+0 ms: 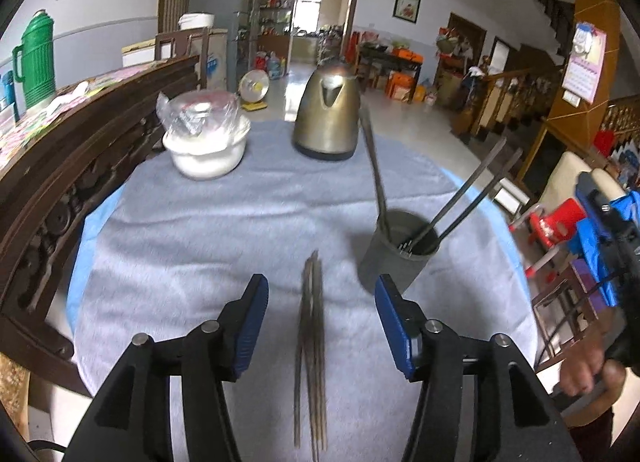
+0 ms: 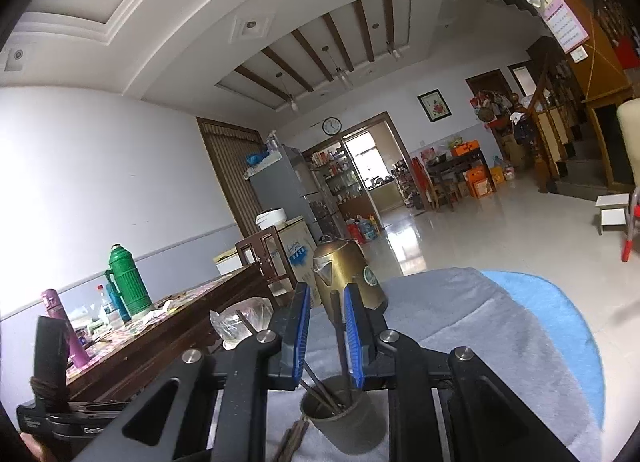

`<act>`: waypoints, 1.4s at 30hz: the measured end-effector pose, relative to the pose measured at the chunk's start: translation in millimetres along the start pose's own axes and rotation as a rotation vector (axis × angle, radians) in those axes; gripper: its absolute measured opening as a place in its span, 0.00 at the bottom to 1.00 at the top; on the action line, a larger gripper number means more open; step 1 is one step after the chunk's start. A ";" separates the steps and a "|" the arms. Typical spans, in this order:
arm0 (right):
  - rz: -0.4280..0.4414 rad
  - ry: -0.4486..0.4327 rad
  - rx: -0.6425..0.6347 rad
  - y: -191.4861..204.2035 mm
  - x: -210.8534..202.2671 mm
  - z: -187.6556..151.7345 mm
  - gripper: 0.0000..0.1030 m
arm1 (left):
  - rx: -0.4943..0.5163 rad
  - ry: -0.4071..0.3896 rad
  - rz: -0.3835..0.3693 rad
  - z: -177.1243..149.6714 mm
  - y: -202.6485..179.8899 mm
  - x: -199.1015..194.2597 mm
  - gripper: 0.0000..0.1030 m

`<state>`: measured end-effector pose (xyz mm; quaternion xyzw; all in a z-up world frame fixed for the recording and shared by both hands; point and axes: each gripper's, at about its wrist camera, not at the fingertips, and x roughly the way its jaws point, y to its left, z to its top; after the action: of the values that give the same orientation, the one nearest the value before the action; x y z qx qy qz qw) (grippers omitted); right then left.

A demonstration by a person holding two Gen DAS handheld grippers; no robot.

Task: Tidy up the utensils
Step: 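Raise the chopstick with the right tool and drop it into the holder while the left tool does likewise, then move both open tools back toward the remaining chopsticks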

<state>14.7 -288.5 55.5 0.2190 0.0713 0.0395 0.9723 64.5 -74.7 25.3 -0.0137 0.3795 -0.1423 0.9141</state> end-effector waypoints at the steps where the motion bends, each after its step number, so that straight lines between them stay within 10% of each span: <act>1: 0.000 0.005 0.000 -2.2 -2.9 -0.8 0.19 | -0.002 0.011 0.012 -3.8 0.7 1.2 0.55; 42: 0.172 0.521 -0.069 -39.4 -19.1 -82.1 0.19 | -0.067 0.127 0.362 -27.1 -19.3 27.1 0.58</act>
<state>-15.1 -291.5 -32.5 0.1735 0.2988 0.1793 0.9211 59.0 -98.3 -10.1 0.0334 0.4370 0.0362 0.8981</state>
